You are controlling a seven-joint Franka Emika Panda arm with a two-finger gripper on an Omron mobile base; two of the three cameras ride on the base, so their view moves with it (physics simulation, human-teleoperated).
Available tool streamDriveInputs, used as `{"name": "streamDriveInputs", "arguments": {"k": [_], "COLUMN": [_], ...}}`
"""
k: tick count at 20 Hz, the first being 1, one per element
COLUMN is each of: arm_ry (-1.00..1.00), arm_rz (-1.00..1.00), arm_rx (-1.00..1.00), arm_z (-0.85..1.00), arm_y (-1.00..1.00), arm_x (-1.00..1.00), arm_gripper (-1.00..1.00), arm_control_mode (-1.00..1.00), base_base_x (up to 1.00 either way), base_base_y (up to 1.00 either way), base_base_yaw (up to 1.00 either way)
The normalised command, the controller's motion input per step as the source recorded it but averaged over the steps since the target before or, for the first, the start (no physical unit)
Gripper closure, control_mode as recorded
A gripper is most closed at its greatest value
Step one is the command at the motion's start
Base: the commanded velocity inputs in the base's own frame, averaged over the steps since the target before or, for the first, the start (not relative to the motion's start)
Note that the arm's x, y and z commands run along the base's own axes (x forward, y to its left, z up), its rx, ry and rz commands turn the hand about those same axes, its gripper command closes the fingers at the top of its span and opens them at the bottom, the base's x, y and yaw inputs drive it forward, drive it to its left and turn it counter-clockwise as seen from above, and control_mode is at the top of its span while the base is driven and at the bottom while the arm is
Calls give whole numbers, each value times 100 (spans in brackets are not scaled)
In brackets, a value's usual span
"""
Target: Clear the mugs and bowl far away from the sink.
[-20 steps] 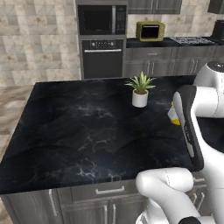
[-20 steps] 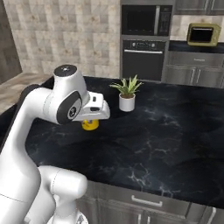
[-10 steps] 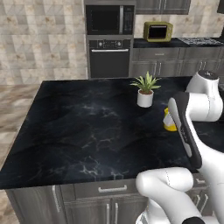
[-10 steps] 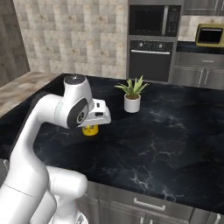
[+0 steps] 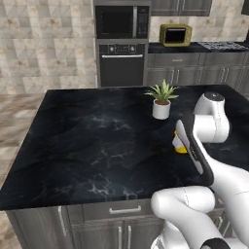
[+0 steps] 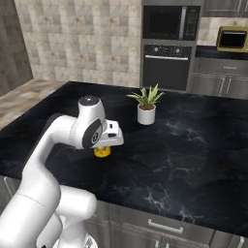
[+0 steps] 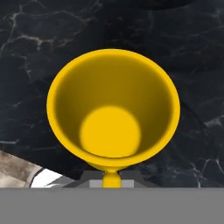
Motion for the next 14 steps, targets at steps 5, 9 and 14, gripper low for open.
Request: {"name": "streamDriveInputs", "arguments": {"k": [5, 9, 14], "arm_ry": [0, 0, 0], "arm_rz": [0, 0, 0], "arm_rx": [0, 0, 0], "arm_z": [-45, -41, -36], "arm_y": [1, 1, 0], "arm_x": [35, 37, 32], "arm_gripper": [100, 100, 100], "arm_control_mode": [-100, -100, -100], "base_base_x": [0, 0, 0], "base_base_y": [0, 0, 0], "base_base_yaw": [0, 0, 0]}}
